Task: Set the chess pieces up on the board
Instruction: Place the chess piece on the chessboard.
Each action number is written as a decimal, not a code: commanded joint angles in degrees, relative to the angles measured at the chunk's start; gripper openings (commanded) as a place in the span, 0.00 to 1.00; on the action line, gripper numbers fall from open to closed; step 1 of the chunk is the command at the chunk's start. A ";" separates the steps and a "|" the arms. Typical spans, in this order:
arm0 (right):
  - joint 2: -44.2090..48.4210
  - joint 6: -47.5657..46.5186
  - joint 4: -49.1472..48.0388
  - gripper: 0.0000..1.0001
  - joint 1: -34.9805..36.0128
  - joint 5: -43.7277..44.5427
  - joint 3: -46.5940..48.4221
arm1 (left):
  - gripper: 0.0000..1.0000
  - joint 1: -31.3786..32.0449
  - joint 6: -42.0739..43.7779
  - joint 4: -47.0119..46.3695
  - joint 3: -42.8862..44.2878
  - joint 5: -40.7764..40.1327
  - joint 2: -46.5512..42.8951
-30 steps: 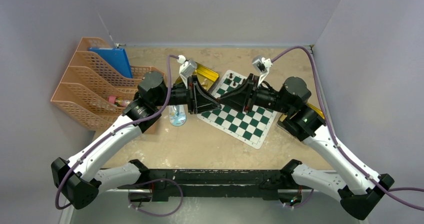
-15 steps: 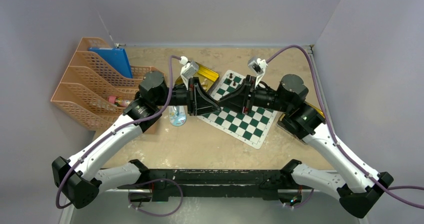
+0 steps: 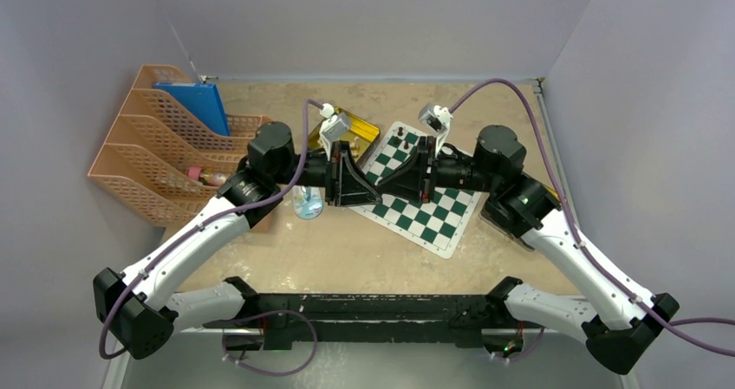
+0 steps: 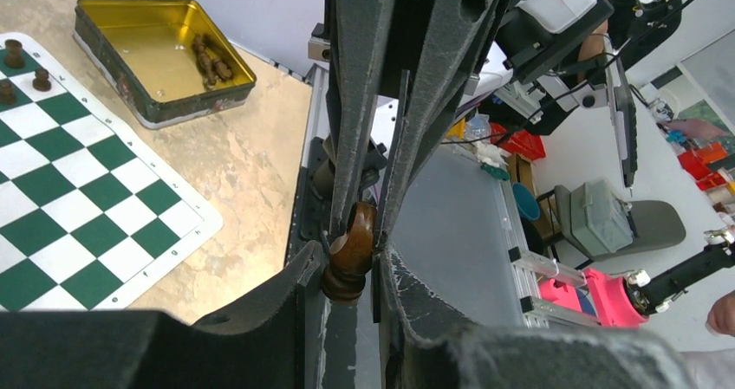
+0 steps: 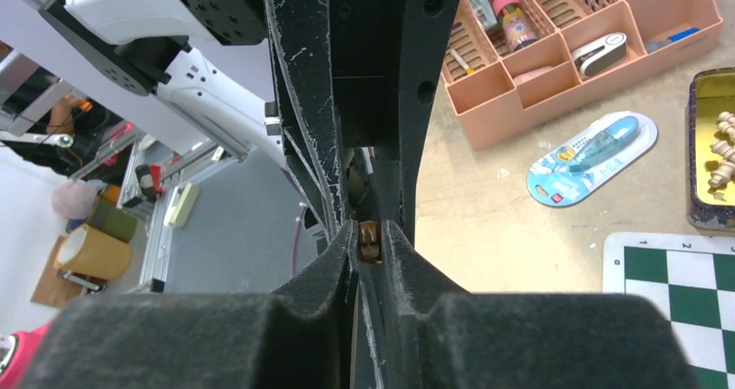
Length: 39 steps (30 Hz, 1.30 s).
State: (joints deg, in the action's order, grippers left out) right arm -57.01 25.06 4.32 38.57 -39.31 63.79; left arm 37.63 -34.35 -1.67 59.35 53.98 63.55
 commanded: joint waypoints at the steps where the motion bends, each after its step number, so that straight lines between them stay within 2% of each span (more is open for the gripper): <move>1: -0.31 -2.54 1.39 0.10 0.16 -3.45 2.70 | 0.00 0.20 1.66 -0.32 2.72 2.50 0.27; 3: 0.04 -2.82 1.09 0.00 0.11 -2.63 2.53 | 0.00 0.18 1.67 0.33 3.14 2.57 0.60; 4: 0.17 -2.73 1.11 0.00 0.11 -1.75 2.48 | 0.00 0.17 1.92 0.85 3.52 2.36 0.88; 5: 0.41 -2.58 1.01 0.00 0.14 -0.61 2.41 | 0.05 0.19 2.31 2.41 4.11 1.52 1.17; 9: 1.80 -0.94 -0.31 0.00 0.10 7.87 1.81 | 0.39 0.18 5.63 9.79 7.54 -2.78 2.20; 17: 1.47 1.75 2.44 0.00 0.03 31.75 3.46 | 0.60 0.17 10.10 16.15 11.12 -7.99 3.37; 22: -0.69 -0.36 4.52 0.00 0.02 44.77 5.20 | 0.65 0.19 10.16 17.00 9.63 -11.18 3.24; 26: -3.11 -0.10 6.33 0.00 -0.03 57.85 5.54 | 0.68 0.14 7.24 25.33 12.24 -23.71 5.01; 32: -7.88 0.99 7.31 0.00 -1.16 72.13 4.67 | 0.71 -0.17 6.62 32.37 14.04 -32.00 6.05; 34: -8.36 1.16 6.73 0.00 -3.57 74.52 3.07 | 0.71 -0.85 6.55 33.91 13.76 -32.35 6.16; 39: -8.50 0.93 3.24 0.00 -13.83 70.31 -3.21 | 0.73 -2.92 5.17 37.53 13.51 -31.23 6.97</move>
State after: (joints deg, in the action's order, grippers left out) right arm -66.24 25.65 11.11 31.09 27.81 63.92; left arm 36.29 -27.46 32.82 70.98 23.92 70.46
